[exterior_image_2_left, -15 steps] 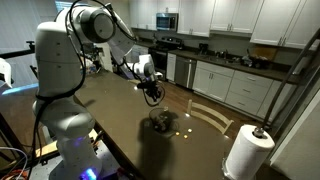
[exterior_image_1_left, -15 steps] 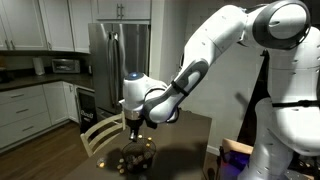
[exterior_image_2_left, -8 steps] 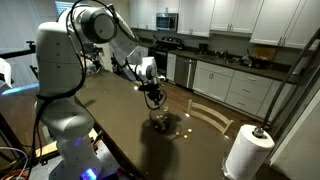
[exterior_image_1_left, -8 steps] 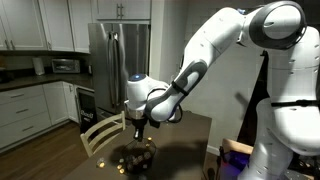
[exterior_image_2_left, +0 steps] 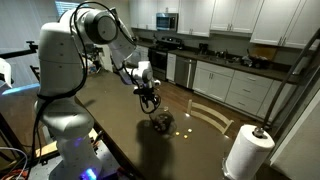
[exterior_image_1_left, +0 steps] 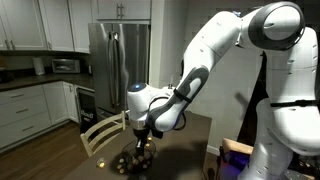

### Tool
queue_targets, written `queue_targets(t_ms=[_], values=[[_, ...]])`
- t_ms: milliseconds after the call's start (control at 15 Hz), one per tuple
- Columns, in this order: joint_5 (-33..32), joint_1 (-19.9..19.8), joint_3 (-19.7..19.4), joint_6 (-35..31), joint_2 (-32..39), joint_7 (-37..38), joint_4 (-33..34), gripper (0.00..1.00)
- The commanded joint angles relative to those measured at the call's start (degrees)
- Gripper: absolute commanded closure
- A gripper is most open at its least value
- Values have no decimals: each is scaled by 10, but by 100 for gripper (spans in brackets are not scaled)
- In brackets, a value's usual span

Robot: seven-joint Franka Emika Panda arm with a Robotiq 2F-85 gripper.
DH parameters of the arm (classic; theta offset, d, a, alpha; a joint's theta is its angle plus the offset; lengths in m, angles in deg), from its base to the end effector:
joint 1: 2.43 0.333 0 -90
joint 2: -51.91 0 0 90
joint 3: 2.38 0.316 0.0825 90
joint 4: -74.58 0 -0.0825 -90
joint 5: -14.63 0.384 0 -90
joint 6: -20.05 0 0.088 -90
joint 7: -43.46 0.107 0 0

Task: Put the plastic wrapper in the basket then put 3 the yellow objects in the basket, then put a plastic wrapper in the basket

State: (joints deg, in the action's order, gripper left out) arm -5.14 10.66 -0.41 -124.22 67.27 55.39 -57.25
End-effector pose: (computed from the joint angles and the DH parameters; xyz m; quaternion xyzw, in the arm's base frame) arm 0.5039 0.1391 0.2263 0.9811 0.1682 -0.0023 0.0953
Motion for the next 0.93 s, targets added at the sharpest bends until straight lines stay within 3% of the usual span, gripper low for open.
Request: queue_targets(t_ms=[0,467,800,867], values=[[-1,-5,0,-31,-5,22,-17,1],[40,-30,-8,-90,-6,10,-29,0],[22,-16,-12,-69,0,18,-15,0],[59,-25,-3,-50,1,20,-7,0]])
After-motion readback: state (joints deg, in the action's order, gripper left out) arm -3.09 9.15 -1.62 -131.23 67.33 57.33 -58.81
